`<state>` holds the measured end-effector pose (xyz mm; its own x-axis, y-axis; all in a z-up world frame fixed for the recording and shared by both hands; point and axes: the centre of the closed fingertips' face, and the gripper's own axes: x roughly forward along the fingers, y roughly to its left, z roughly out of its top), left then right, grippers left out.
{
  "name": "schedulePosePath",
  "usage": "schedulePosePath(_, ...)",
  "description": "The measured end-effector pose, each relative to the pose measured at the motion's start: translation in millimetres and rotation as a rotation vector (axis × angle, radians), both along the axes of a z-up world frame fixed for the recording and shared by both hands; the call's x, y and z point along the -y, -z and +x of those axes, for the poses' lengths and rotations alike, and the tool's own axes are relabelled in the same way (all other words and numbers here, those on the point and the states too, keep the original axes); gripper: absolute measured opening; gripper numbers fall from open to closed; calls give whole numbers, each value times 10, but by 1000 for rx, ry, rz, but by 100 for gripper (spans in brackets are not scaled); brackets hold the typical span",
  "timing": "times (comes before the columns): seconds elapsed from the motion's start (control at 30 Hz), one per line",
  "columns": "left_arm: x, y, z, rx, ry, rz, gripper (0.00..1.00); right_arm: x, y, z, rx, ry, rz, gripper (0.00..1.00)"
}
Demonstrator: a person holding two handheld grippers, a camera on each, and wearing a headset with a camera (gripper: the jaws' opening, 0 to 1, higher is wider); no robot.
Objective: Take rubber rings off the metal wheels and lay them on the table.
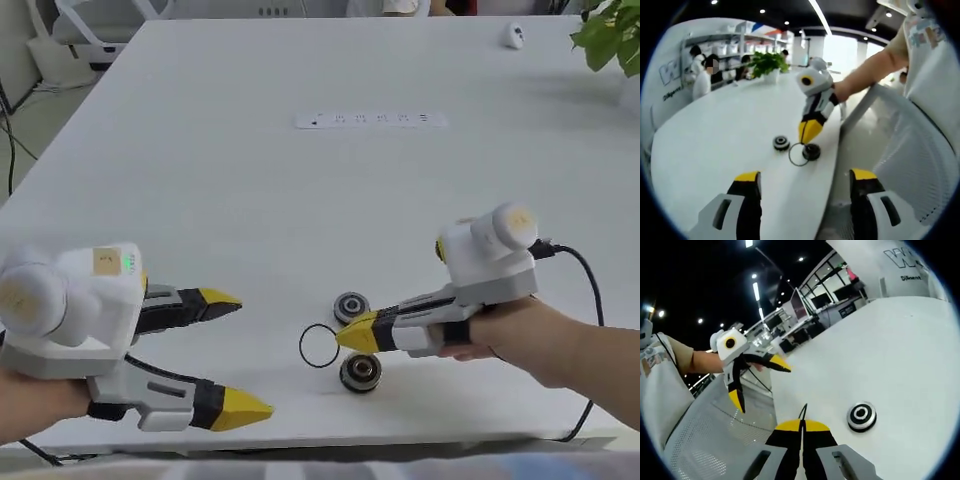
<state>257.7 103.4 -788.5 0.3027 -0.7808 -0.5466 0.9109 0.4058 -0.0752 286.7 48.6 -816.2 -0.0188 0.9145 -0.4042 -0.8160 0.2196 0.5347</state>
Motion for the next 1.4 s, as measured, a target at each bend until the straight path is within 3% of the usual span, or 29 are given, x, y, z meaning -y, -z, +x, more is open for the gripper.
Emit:
schedulePosePath(0.17, -78, 12, 3, -8, -25, 1, 73, -79, 27, 31, 0, -13, -4, 0)
schedulePosePath(0.53, -157, 18, 7, -10, -49, 1, 74, -213, 277, 28, 10, -51, -99, 0)
schedulePosePath(0.67, -172, 26, -4, -11, -54, 2, 74, -209, 327, 13, 32, -54, -121, 0)
schedulePosePath(0.77, -175, 43, -30, -13, -53, 5, 74, -184, 364, 27, 77, -61, -147, 0)
schedulePosePath(0.97, -178, 44, -39, -12, -54, 8, 74, -187, 366, 37, 115, -66, -157, 1)
schedulePosePath(1.4, -164, 28, -20, -13, -55, 14, 73, -137, 259, 70, 132, -55, -127, 16)
